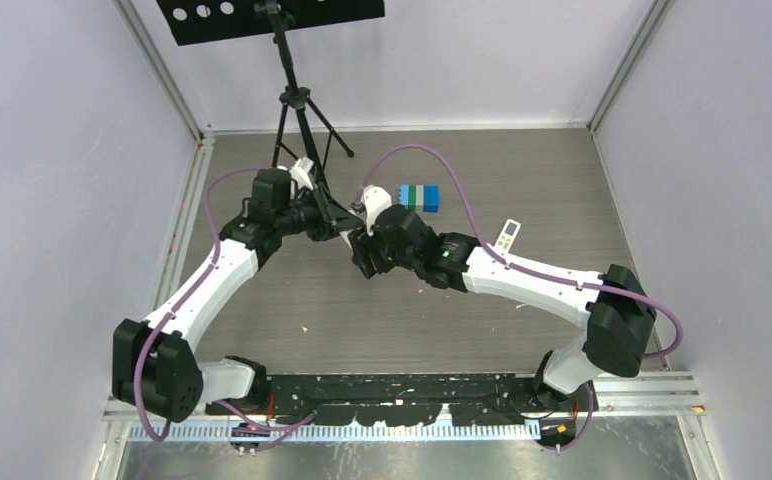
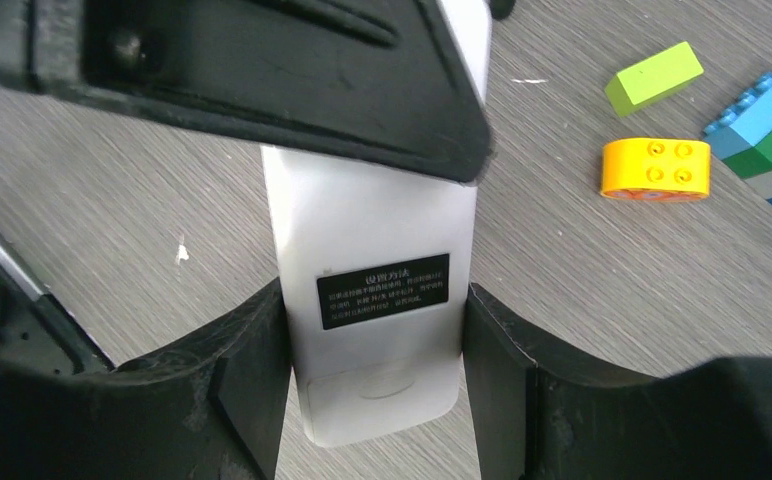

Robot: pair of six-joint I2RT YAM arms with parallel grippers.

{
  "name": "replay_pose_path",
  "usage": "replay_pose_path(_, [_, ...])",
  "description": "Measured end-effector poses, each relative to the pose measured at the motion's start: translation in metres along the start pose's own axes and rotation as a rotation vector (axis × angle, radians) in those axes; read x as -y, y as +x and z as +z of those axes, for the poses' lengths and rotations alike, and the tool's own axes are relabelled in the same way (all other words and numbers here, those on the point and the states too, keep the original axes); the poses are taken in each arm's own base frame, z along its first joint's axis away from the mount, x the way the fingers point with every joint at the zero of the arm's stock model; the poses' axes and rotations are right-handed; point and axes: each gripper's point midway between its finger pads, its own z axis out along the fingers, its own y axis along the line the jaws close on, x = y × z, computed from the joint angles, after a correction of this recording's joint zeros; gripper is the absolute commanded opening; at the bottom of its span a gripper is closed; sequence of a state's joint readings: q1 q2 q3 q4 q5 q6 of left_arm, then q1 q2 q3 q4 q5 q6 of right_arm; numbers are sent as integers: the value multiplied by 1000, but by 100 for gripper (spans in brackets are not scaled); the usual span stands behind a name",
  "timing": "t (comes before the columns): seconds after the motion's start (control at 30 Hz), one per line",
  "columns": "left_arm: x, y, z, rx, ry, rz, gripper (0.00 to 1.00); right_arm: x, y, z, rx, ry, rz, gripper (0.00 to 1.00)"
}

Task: Load the batteries into the remote control
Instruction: Adjust the remote control, then remove the battery cover from the remote control.

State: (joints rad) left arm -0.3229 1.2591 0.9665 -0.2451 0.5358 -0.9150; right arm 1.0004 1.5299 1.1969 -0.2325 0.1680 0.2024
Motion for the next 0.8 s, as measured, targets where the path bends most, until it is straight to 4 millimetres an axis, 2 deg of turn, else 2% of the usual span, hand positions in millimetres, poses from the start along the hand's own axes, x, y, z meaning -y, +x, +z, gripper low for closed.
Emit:
replay_pose_path(0.1, [-4, -1, -1, -6, -3, -2, 0, 1, -1, -1, -1, 9, -11, 70])
replay_pose_path(0.13, [-5, -2, -1, -7, -3, -5, 0, 1, -1, -1, 1, 8, -10, 75])
replay_pose_path(0.33, [-5, -28, -21, 55, 38, 0, 0, 8, -8, -12, 53, -40, 110, 94])
replay_pose_path(0.47, [9, -35, -35, 96, 85, 50, 0, 25, -13, -43, 156, -126, 298, 95])
replay_pose_path(0.57, [26, -39, -44, 127, 145, 96, 0, 39, -33, -61, 280, -182, 504, 92])
replay_pose_path(0.63, [40, -42, -50, 149, 197, 124, 0, 36, -47, -67, 332, -240, 635, 91])
replay_pose_path(0.73, [63, -44, -62, 183, 292, 140, 0, 20, -65, -72, 374, -360, 829, 89])
replay_pose_path(0.8, [73, -43, -68, 197, 339, 142, 0, 15, -70, -74, 387, -410, 913, 86])
